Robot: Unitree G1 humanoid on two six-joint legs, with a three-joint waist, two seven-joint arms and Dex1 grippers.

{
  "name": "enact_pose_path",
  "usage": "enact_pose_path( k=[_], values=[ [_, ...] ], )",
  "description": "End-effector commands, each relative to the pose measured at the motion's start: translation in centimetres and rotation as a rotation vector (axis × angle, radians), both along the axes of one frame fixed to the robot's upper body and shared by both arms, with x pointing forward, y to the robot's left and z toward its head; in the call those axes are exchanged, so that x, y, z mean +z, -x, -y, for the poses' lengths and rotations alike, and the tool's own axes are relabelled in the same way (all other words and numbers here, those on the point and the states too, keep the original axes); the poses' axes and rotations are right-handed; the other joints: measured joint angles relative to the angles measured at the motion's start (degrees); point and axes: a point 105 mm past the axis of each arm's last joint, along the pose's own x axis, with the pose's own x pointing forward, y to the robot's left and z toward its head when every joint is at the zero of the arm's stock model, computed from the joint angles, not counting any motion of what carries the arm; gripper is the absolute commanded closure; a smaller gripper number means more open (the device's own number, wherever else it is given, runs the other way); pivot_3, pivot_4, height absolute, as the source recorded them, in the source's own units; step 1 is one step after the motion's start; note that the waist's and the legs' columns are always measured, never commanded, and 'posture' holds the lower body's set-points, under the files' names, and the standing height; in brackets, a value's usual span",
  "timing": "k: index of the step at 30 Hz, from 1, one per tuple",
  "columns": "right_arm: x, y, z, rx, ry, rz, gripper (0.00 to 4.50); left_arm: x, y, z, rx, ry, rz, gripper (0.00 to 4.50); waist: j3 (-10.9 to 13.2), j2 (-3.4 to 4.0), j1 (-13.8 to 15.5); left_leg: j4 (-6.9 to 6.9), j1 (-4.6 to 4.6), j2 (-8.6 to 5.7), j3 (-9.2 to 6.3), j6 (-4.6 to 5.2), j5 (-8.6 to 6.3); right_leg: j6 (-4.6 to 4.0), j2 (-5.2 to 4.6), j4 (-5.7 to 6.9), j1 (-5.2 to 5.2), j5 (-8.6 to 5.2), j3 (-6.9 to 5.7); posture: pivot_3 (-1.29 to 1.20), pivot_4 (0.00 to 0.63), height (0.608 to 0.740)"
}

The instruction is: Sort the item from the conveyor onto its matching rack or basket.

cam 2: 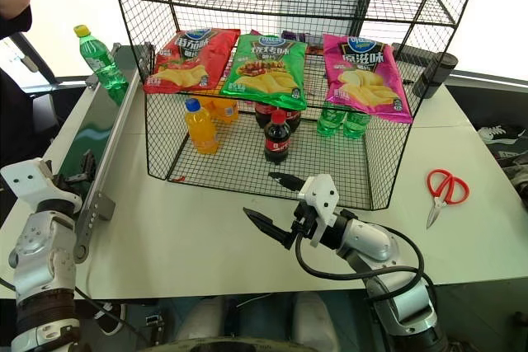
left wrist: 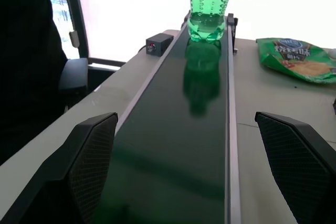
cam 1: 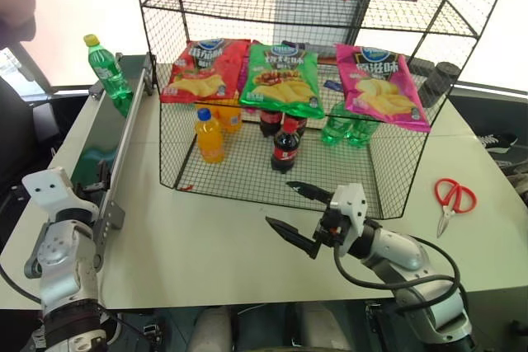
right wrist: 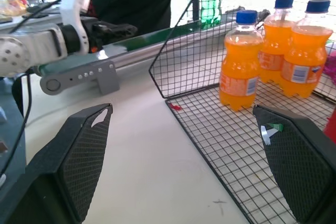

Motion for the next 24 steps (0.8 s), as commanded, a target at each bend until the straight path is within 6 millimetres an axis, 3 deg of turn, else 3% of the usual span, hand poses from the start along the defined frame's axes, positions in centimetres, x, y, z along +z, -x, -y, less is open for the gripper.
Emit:
enact_pose_path(
  k=[1, 24],
  values=[
    [0.6, 0.3, 0.0, 0.028, -0.015, 0.036, 0.04, 1.0, -0.3, 0.0, 0.006, -0.024, 0.038, 0.00, 0.0, 0.00, 0.0, -0.01, 0.00, 0.00, 0.00, 0.00, 0.00, 0.00, 0.00, 0.00, -0.01, 0.00, 0.00, 0.00, 0.150, 0.740],
    [-0.2, 1.3, -0.8, 0.075, -0.034, 0.022, 0.04, 0.7, 0.0, -0.3, 0.047, -0.040, 0.042, 0.00, 0.0, 0.00, 0.0, -0.06, -0.03, -0.05, 0.00, -0.02, -0.01, -0.02, -0.20, -0.03, -0.05, -0.01, -0.01, 0.00, 0.150, 0.740]
  ],
)
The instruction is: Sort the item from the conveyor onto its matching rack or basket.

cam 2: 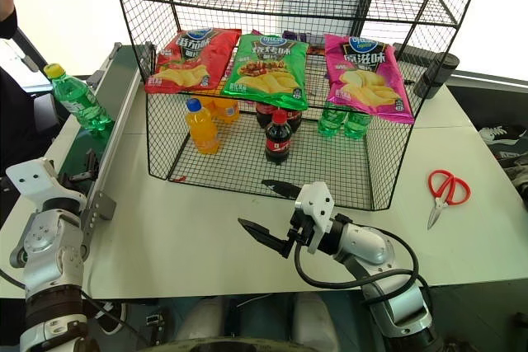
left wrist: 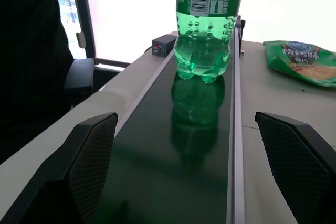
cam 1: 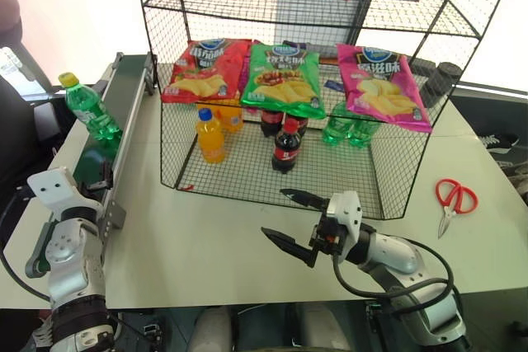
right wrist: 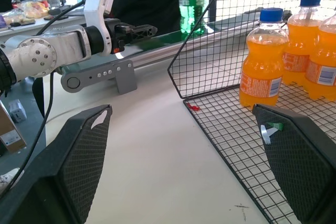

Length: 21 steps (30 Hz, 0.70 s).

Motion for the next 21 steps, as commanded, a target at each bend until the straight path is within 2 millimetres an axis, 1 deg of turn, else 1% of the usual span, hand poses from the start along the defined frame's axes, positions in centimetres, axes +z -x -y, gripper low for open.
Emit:
enact_pose_path(
  k=[1, 19, 21],
  values=[
    [0.94, 0.27, -0.26, 0.010, -0.029, 0.030, 0.04, 1.27, 0.09, -0.37, 0.019, -0.043, 0.042, 0.00, 0.0, 0.00, 0.0, -0.01, 0.00, -0.01, 0.00, 0.00, 0.00, 0.00, -0.01, 0.00, 0.00, 0.00, 0.00, 0.00, 0.150, 0.740],
    [1.14, 0.18, -0.29, 0.021, -0.033, 0.022, 0.04, 1.67, 0.29, -0.83, 0.051, -0.065, 0.062, 0.00, 0.0, 0.01, 0.0, -0.04, -0.03, -0.03, 0.00, -0.01, 0.00, -0.03, -0.08, -0.03, -0.02, -0.02, -0.01, 0.00, 0.150, 0.740],
    [1.26, 0.20, -0.36, 0.022, -0.033, 0.023, 0.00, 1.72, 0.33, -0.75, 0.049, -0.064, 0.070, 0.55, 0.0, 0.00, 0.0, -0.04, -0.03, -0.04, 0.00, -0.01, 0.00, -0.03, -0.08, -0.04, -0.02, -0.02, -0.01, 0.00, 0.150, 0.740]
  ],
)
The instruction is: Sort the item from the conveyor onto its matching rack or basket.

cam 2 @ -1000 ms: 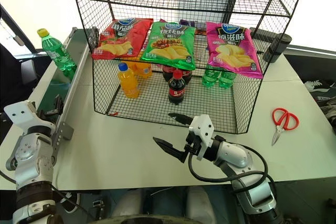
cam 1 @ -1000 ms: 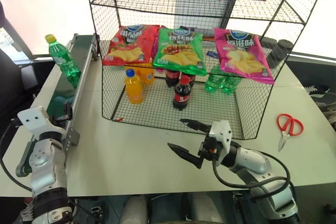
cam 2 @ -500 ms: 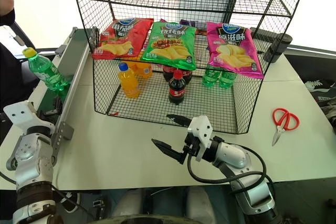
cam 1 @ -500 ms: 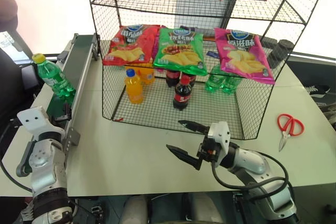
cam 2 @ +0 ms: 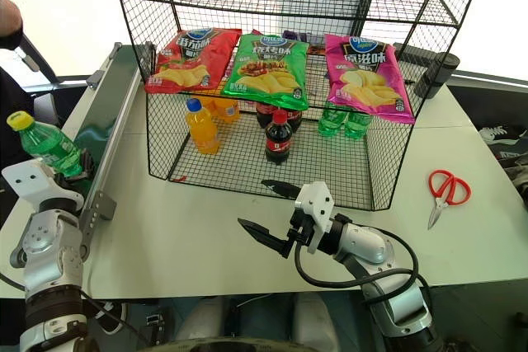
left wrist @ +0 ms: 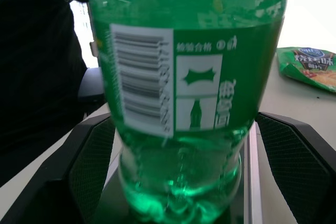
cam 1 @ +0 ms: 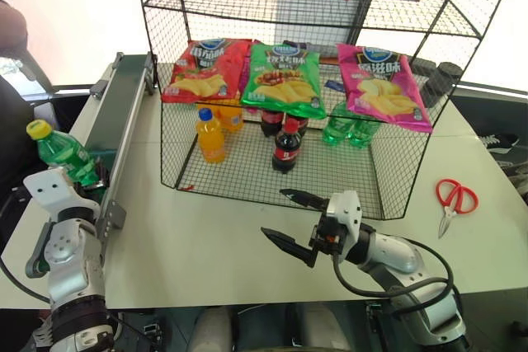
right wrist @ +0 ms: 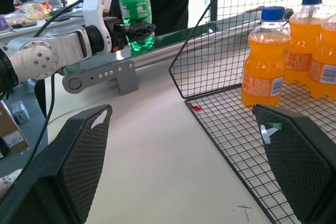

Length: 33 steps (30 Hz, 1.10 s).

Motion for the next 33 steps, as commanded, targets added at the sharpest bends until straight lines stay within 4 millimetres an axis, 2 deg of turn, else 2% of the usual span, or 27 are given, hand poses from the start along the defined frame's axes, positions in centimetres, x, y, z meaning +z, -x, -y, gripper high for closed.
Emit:
enact_pose_path(
  k=[1, 3, 4, 7, 10, 13, 14, 16, 19, 22, 30, 33],
  values=[
    [1.4, 0.2, -0.3, 0.018, -0.029, 0.039, 0.00, 1.3, 0.1, -0.2, 0.007, -0.032, 0.051, 0.81, 0.0, 0.01, 0.1, 0.00, 0.00, 0.00, 0.00, 0.00, 0.00, 0.00, 0.00, 0.00, 0.00, 0.00, 0.00, 0.00, 0.150, 0.740],
    [1.5, 0.2, -0.4, 0.018, -0.028, 0.039, 0.00, 1.3, 0.1, -0.2, 0.008, -0.033, 0.048, 1.65, 0.0, 0.00, 0.1, 0.00, -0.03, -0.01, 0.00, 0.00, 0.00, -0.02, -0.02, -0.01, -0.01, -0.01, -0.01, 0.00, 0.150, 0.740],
    [1.5, 0.2, -0.4, 0.018, -0.028, 0.039, 0.00, 1.2, 0.1, -0.2, 0.009, -0.035, 0.043, 1.74, 0.0, 0.00, 0.1, 0.00, -0.03, -0.01, 0.00, 0.00, 0.00, -0.02, -0.02, -0.01, -0.01, -0.01, -0.02, 0.00, 0.150, 0.740],
    [1.6, 0.2, -0.3, 0.017, -0.027, 0.037, 0.00, 1.7, 0.2, 0.0, -0.013, -0.050, 0.053, 1.74, 0.0, 0.01, 0.1, -0.01, -0.03, -0.02, 0.00, 0.00, 0.00, -0.03, -0.04, -0.01, -0.01, -0.02, -0.02, 0.00, 0.150, 0.740],
    [1.7, 0.0, -0.1, 0.009, -0.021, 0.044, 0.00, 3.1, 0.2, 0.5, -0.067, -0.090, 0.089, 1.74, 0.0, 0.01, 0.1, -0.02, -0.03, -0.02, 0.00, 0.00, 0.00, -0.08, -0.04, -0.01, -0.01, -0.05, -0.02, 0.00, 0.150, 0.740],
    [2.0, -0.4, 0.3, -0.008, -0.009, 0.063, 0.00, 5.2, 0.0, 2.2, -0.199, -0.149, 0.130, 1.74, 0.0, -0.05, 0.0, -0.01, -0.08, -0.02, 0.00, 0.00, 0.00, -0.11, -0.05, -0.03, -0.05, -0.06, -0.02, 0.00, 0.150, 0.740],
    [2.1, -0.5, 0.4, -0.012, -0.005, 0.070, 0.00, 5.8, -0.1, 3.1, -0.263, -0.172, 0.140, 1.74, 0.0, -0.10, 0.0, -0.01, -0.13, -0.02, 0.00, -0.01, 0.00, -0.11, -0.05, -0.04, -0.09, -0.06, -0.02, 0.00, 0.150, 0.740],
    [2.4, -0.8, 0.6, -0.017, 0.001, 0.081, 0.00, 6.6, 0.0, 6.7, -0.492, -0.239, 0.135, 1.74, 0.0, -0.12, 0.0, 0.01, -0.33, -0.03, -0.02, -0.02, 0.01, -0.12, -0.07, -0.07, -0.23, -0.06, -0.04, 0.00, 0.150, 0.740],
    [2.8, -1.1, 0.7, -0.009, 0.002, 0.090, 0.00, 5.8, 1.1, 12.3, -0.844, -0.301, 0.055, 1.74, 0.0, 0.06, -0.1, -0.02, -0.48, -0.11, -0.02, -0.03, 0.01, -0.14, -0.15, -0.15, -0.34, -0.06, -0.04, 0.00, 0.150, 0.740],
    [3.2, -1.2, 0.5, 0.008, 0.000, 0.098, 0.00, 4.5, 2.4, 16.4, -1.100, -0.296, -0.009, 1.74, 0.1, 0.26, -0.3, -0.04, -0.53, -0.20, -0.02, -0.02, 0.01, -0.15, -0.26, -0.24, -0.35, -0.06, -0.03, 0.00, 0.150, 0.740],
    [3.8, -1.1, -0.7, 0.032, -0.013, 0.108, 0.00, 2.5, 2.8, 25.4, -1.530, -0.279, -0.016, 1.74, 0.2, 0.34, 0.1, 0.10, -0.59, -0.21, -0.04, 0.00, 0.02, -0.16, -0.20, -0.16, -0.36, -0.07, -0.07, 0.00, 0.150, 0.740],
    [4.0, -1.1, -0.8, 0.028, -0.013, 0.110, 0.00, 2.3, 2.6, 27.6, -1.628, -0.300, 0.004, 1.74, 0.1, 0.33, 0.1, 0.16, -0.61, -0.26, -0.04, 0.03, 0.02, -0.13, -0.18, -0.17, -0.31, -0.05, -0.09, 0.00, 0.150, 0.740]
  ],
)
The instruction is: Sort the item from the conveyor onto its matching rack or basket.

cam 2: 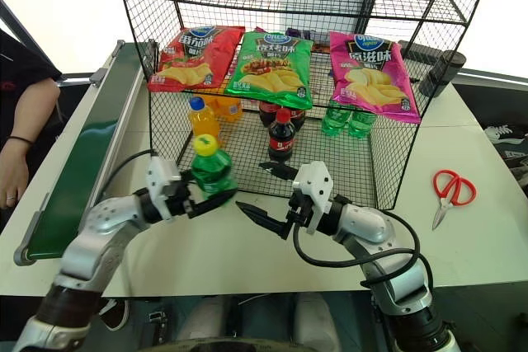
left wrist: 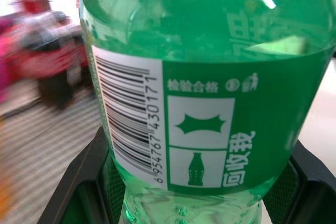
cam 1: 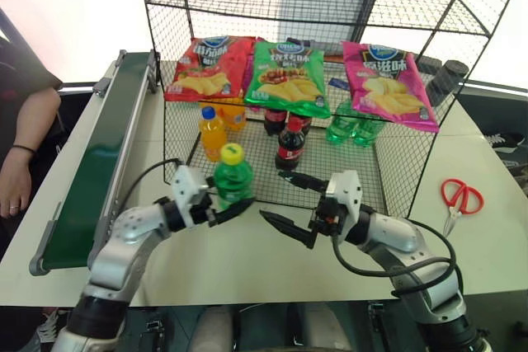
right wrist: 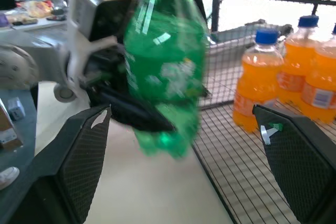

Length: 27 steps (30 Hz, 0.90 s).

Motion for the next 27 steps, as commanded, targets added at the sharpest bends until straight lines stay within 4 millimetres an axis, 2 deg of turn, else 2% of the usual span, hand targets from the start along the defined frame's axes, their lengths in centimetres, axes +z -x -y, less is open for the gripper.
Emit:
enact_pose_path(
  k=[1, 3, 7, 14, 17, 18, 21, 23, 25, 27],
  values=[
    [1.5, 0.3, -0.3, 0.007, -0.022, 0.051, 0.00, 0.7, 0.1, 2.8, -0.142, -0.004, 0.068, 1.74, 0.0, 0.00, -0.1, 0.00, -0.02, -0.01, 0.00, 0.01, 0.00, 0.12, 0.02, 0.00, -0.01, 0.07, 0.00, 0.00, 0.150, 0.740],
    [1.5, 0.2, -0.3, -0.005, -0.023, 0.051, 0.00, 0.6, 0.1, 4.0, -0.207, -0.012, 0.078, 1.74, 0.0, -0.01, 0.0, 0.03, -0.04, -0.03, 0.00, 0.04, -0.01, 0.17, 0.10, 0.00, -0.02, 0.09, -0.02, 0.00, 0.150, 0.740],
    [1.5, 0.1, -0.2, -0.026, -0.026, 0.046, 0.00, 0.6, 0.2, 5.1, -0.278, -0.016, 0.099, 1.74, 0.0, 0.00, -0.1, 0.08, -0.07, 0.02, -0.02, 0.06, -0.01, 0.21, 0.41, 0.03, -0.03, 0.11, -0.05, 0.00, 0.150, 0.740],
    [1.4, 0.3, -0.1, -0.040, -0.035, 0.025, 0.00, 0.9, -0.1, 5.9, -0.312, -0.009, 0.129, 1.74, 0.0, 0.00, 0.1, 0.25, -0.06, 0.17, -0.14, 0.07, -0.01, 0.27, 0.84, 0.05, 0.06, 0.14, 0.01, 0.00, 0.150, 0.740],
    [1.1, 0.4, 0.0, -0.035, -0.033, 0.004, 0.86, 1.1, -0.2, 5.9, -0.310, -0.005, 0.137, 1.74, 0.0, 0.00, 0.1, 0.25, -0.05, 0.28, -0.16, 0.07, -0.01, 0.27, 0.93, 0.06, 0.05, 0.14, 0.02, 0.00, 0.150, 0.740],
    [1.1, 0.4, 0.1, -0.035, -0.032, 0.001, 1.40, 1.1, -0.2, 6.0, -0.309, -0.004, 0.137, 1.74, 0.0, -0.01, 0.1, 0.24, -0.05, 0.29, -0.17, 0.07, -0.01, 0.27, 0.94, 0.06, 0.05, 0.14, 0.01, 0.00, 0.150, 0.740],
    [1.2, 0.2, 0.2, -0.043, -0.034, 0.013, 1.49, 1.1, -0.2, 5.9, -0.315, 0.001, 0.121, 1.74, 0.0, 0.00, 0.1, 0.24, -0.04, 0.31, -0.17, 0.07, -0.01, 0.27, 0.97, 0.07, 0.05, 0.14, 0.01, 0.00, 0.150, 0.740],
    [1.3, -0.1, 0.3, -0.062, -0.039, 0.025, 1.49, 1.0, -0.1, 5.8, -0.315, 0.007, 0.097, 0.70, 0.0, 0.00, 0.1, 0.25, -0.04, 0.31, -0.17, 0.07, -0.01, 0.27, 0.98, 0.08, 0.05, 0.14, 0.01, 0.00, 0.150, 0.740],
    [1.6, -0.4, 0.5, -0.082, -0.049, 0.035, 1.49, 0.7, -0.3, 5.5, -0.296, -0.005, 0.084, 0.04, 0.0, 0.00, 0.1, 0.25, -0.04, 0.32, -0.18, 0.07, -0.01, 0.27, 0.99, 0.08, 0.05, 0.14, 0.01, 0.00, 0.150, 0.740],
    [1.8, -0.9, 0.9, -0.116, -0.053, 0.050, 1.49, 0.1, -0.6, 5.0, -0.263, -0.033, 0.078, 0.04, 0.0, -0.01, 0.1, 0.25, -0.03, 0.33, -0.18, 0.07, -0.01, 0.27, 0.99, 0.08, 0.06, 0.14, 0.01, 0.00, 0.150, 0.740]
  ],
)
